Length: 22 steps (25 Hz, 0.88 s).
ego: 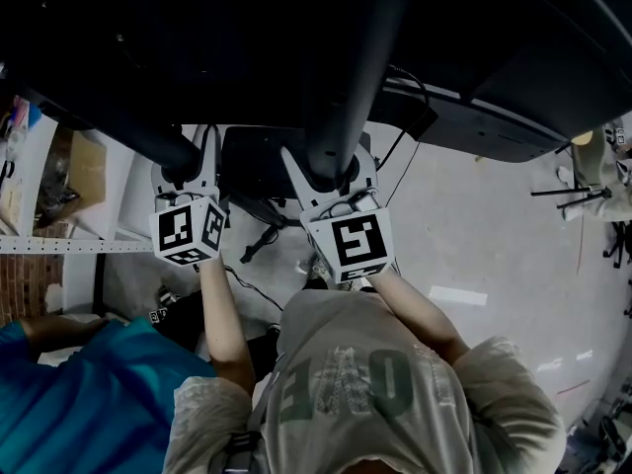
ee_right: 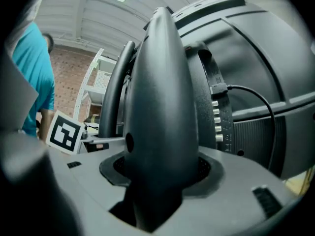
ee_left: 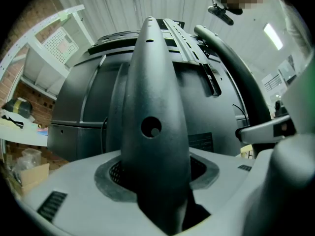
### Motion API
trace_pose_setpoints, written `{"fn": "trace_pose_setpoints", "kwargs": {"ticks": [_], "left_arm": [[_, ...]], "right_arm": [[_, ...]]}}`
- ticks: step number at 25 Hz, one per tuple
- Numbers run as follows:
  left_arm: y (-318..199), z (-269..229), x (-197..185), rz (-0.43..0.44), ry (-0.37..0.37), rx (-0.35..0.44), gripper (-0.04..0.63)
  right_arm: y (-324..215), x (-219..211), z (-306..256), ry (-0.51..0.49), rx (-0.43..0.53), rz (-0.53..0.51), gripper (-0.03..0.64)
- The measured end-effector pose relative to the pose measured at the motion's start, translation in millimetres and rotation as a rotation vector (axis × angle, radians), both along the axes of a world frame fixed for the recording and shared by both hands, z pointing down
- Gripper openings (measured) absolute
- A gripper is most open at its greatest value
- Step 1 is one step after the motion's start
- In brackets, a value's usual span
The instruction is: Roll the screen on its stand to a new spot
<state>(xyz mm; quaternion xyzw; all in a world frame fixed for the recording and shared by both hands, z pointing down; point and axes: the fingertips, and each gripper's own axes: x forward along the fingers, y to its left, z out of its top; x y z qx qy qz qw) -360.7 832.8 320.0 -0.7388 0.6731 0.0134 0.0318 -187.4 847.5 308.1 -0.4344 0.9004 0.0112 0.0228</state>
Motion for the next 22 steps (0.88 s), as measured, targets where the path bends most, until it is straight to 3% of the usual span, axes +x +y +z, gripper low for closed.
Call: {"fn": "trace_pose_setpoints", "kwargs": {"ticks": [3, 7, 11, 14, 19, 20, 22], "left_arm": [[13, -21, -6, -0.088, -0.024, 0.06, 0.251], [39, -66, -12, -0.204, -0.108, 0.146, 0.283], [74, -95, -1, -0.294, -0.112, 0.213, 0.284], [90, -112, 24, -0.263, -0.13, 0.255, 0.263], [91, -119, 78, -0.144, -0.168, 0.254, 0.04], [91, -119, 89, -0.122, -0.172, 0.25, 0.024], [93, -118, 110, -0.074, -0.167, 0.248, 0.015]], "right_arm": [[5, 6, -23, -0.021, 0.016, -0.027, 0.256], [21, 12, -66, -0.084, 0.055, -0.074, 0.27], [39, 31, -87, -0.094, 0.043, -0.116, 0.272], [47, 49, -96, -0.073, 0.053, -0.129, 0.27], [55, 78, -106, -0.073, 0.11, -0.045, 0.252], [55, 87, -108, -0.073, 0.129, -0.012, 0.215], [52, 108, -111, -0.069, 0.174, 0.069, 0.075]]}}
